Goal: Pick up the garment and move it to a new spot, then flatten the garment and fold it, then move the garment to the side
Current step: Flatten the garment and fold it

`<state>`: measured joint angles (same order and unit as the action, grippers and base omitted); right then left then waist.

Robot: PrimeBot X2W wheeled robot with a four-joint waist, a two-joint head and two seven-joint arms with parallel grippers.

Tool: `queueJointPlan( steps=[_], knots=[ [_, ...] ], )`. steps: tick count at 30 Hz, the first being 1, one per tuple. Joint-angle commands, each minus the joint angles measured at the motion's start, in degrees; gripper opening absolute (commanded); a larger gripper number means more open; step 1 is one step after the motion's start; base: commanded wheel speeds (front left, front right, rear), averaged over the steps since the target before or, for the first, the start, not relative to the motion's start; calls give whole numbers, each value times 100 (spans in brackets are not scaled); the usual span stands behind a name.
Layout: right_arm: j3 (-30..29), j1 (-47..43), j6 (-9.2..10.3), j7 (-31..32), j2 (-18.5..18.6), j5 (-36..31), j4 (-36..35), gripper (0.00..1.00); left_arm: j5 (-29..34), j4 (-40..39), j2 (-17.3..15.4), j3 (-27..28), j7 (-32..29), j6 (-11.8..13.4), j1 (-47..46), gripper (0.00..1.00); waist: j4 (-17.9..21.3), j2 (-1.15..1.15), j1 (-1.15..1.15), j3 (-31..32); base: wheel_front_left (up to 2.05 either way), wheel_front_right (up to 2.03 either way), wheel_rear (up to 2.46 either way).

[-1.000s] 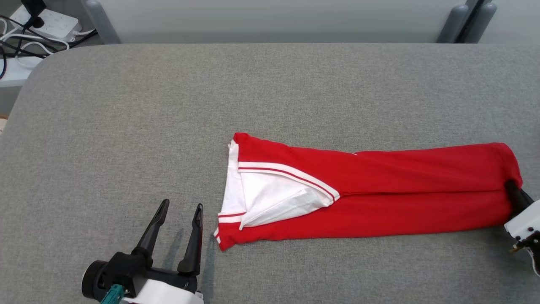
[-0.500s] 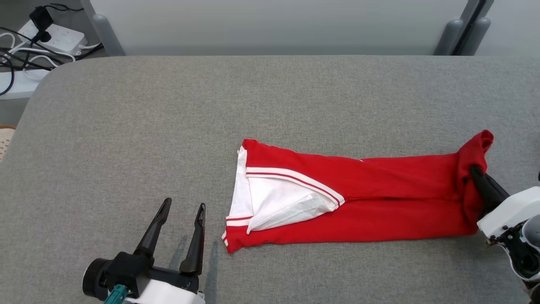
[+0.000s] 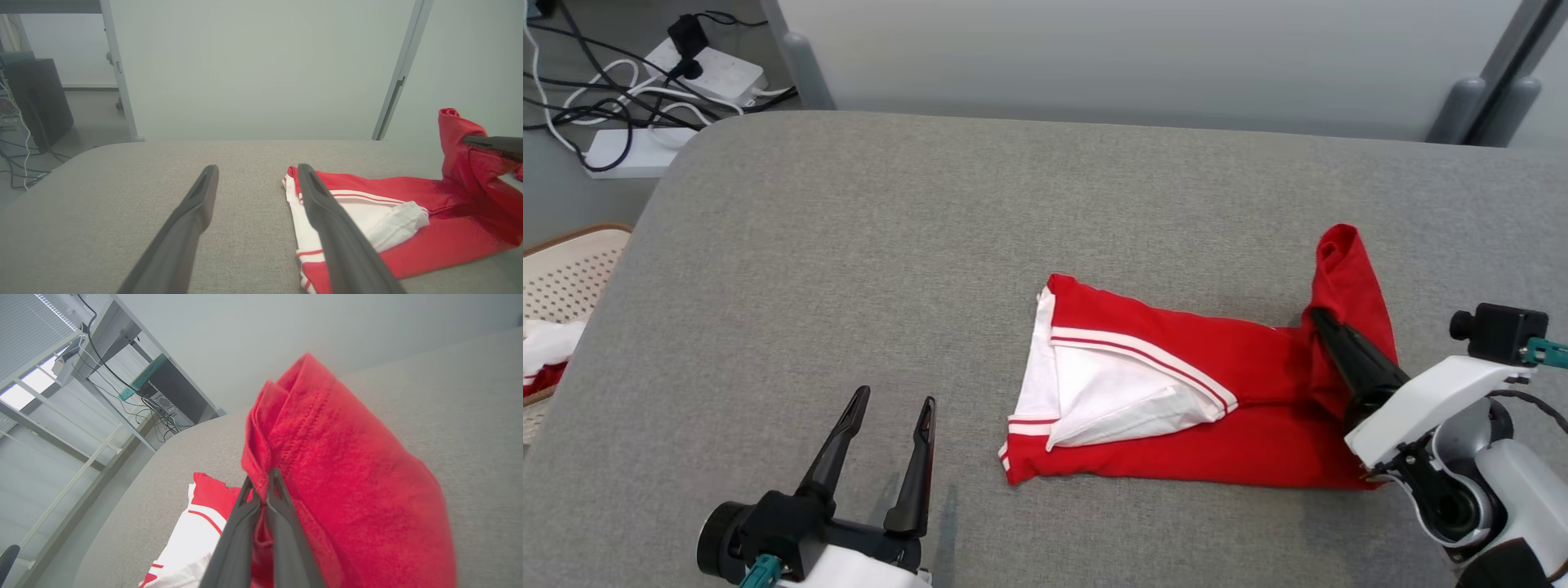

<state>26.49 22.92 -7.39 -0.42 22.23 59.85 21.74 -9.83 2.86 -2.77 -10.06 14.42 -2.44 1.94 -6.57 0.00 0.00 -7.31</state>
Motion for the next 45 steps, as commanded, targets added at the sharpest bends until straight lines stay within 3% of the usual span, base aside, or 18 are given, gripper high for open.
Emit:
queueJointPlan(
  steps=[1,8,20,45],
  knots=[
    [85,62,-10,22,-43,-83,-204,0,-51,-168,-10,147,58,80,-161,100,-156,0,0,-2,0,0,0],
    [284,253,-10,107,-558,-193,-185,0,-142,-200,-10,58,58,148,-168,100,-613,0,0,-21,0,0,0],
    [518,593,-10,100,-948,-205,207,0,-259,-173,-10,-81,58,216,-181,100,-1060,0,0,-74,0,0,0],
    [1415,1106,-10,-208,-1487,21,1612,0,-397,-41,-10,-288,58,274,-276,100,-1384,0,0,-136,0,0,0]
  ],
)
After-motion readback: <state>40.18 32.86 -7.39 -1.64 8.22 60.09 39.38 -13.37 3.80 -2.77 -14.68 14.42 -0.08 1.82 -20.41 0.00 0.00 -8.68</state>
